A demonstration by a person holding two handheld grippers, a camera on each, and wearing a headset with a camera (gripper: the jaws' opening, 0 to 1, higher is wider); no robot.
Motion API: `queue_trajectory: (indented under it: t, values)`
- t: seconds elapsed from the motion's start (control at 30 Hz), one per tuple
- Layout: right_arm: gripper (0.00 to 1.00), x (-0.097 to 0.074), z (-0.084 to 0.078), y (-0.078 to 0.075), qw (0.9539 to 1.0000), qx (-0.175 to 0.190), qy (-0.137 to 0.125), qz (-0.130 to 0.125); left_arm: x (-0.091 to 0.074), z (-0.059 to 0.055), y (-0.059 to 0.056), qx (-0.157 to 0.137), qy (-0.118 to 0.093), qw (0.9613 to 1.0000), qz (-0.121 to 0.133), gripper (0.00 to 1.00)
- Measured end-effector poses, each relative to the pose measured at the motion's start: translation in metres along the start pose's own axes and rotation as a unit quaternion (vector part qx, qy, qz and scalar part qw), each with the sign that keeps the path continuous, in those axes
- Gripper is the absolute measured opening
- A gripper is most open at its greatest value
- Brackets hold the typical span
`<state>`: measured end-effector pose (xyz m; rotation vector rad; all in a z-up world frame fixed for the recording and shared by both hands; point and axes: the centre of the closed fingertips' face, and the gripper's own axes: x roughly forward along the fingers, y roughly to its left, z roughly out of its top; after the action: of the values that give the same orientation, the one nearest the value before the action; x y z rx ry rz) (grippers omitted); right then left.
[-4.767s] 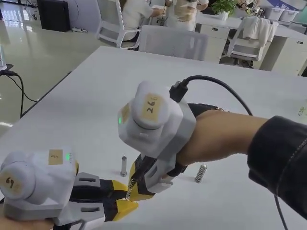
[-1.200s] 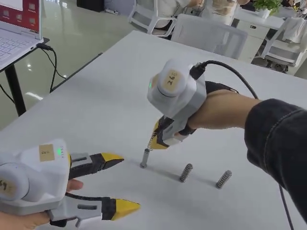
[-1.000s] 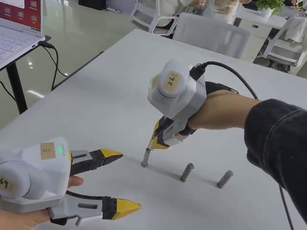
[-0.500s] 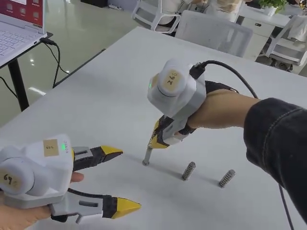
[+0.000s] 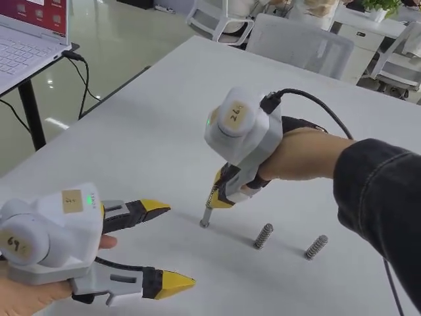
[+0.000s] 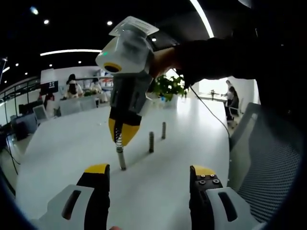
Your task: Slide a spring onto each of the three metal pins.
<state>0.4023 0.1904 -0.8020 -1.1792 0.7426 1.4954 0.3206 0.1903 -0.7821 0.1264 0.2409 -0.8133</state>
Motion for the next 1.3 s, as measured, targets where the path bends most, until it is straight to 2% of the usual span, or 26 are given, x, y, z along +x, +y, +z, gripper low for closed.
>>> queue_trajectory:
  t: [0.47,0.8,1.3]
  values:
    - [0.08,0.015,-0.004,0.003,0.9998,0.005,0.010,0.015,0.001,-0.003,-0.001,-0.005,0.004,1.0000,-0.001,0.62]
    - [0.08,0.030,-0.007,0.011,0.9995,0.013,0.013,0.027,0.001,-0.006,-0.001,-0.008,0.006,0.9999,-0.001,0.63]
    - [0.09,0.043,-0.013,0.017,0.9989,0.025,0.023,0.034,0.000,-0.006,-0.002,-0.008,0.008,0.9999,0.000,0.62]
